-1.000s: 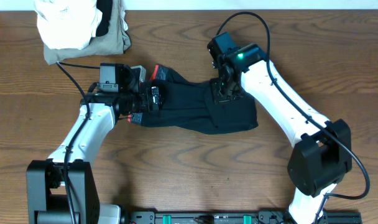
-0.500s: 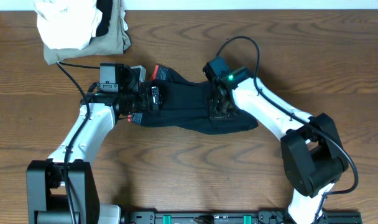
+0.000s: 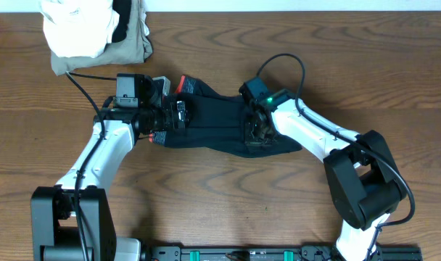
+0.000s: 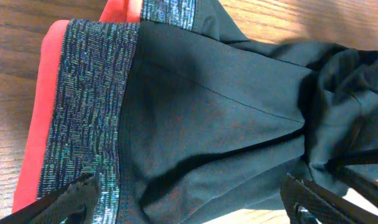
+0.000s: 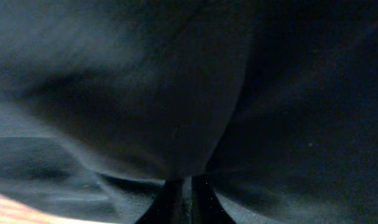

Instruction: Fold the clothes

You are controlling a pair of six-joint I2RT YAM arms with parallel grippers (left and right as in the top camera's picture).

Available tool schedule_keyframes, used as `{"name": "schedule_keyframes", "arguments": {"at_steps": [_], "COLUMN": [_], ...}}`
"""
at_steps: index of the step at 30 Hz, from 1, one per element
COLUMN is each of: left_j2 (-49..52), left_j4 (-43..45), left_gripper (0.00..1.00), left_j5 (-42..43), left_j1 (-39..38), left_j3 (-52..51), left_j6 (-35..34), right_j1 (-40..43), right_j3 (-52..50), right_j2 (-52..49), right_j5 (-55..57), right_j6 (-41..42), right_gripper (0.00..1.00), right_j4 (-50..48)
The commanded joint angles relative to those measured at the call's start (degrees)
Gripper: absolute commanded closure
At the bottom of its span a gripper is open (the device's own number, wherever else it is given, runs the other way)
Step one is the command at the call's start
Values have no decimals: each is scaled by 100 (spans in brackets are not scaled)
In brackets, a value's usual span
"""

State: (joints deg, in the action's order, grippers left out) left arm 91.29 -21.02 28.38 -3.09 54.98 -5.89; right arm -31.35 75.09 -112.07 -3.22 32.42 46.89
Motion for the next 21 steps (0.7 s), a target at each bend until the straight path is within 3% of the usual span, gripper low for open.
{"name": "schedule_keyframes", "arguments": {"at_steps": [1, 5, 10, 12, 21], "left_j2": [-74, -74, -74, -74, -74], "left_j4": [-9, -11, -11, -11, -11], "left_gripper": [5, 5, 5, 5, 5], "left_j5": [57, 57, 57, 57, 57], "left_j1": [28, 28, 28, 28, 28], "left_j3": [-37, -37, -37, -37, -37], "left_j6": [96, 96, 96, 96, 96], "right_j1": [26, 70, 96, 96, 92], "right_j3": [411, 678, 640, 595, 492], "right_j2": [293, 428, 326, 238, -461], "right_j5": [20, 42, 44, 48, 343], "right_j6": [-118, -142, -138, -118, -72], "right_gripper": [87, 72, 71, 73, 99], "right_j4": [4, -140, -446, -564, -1379]}}
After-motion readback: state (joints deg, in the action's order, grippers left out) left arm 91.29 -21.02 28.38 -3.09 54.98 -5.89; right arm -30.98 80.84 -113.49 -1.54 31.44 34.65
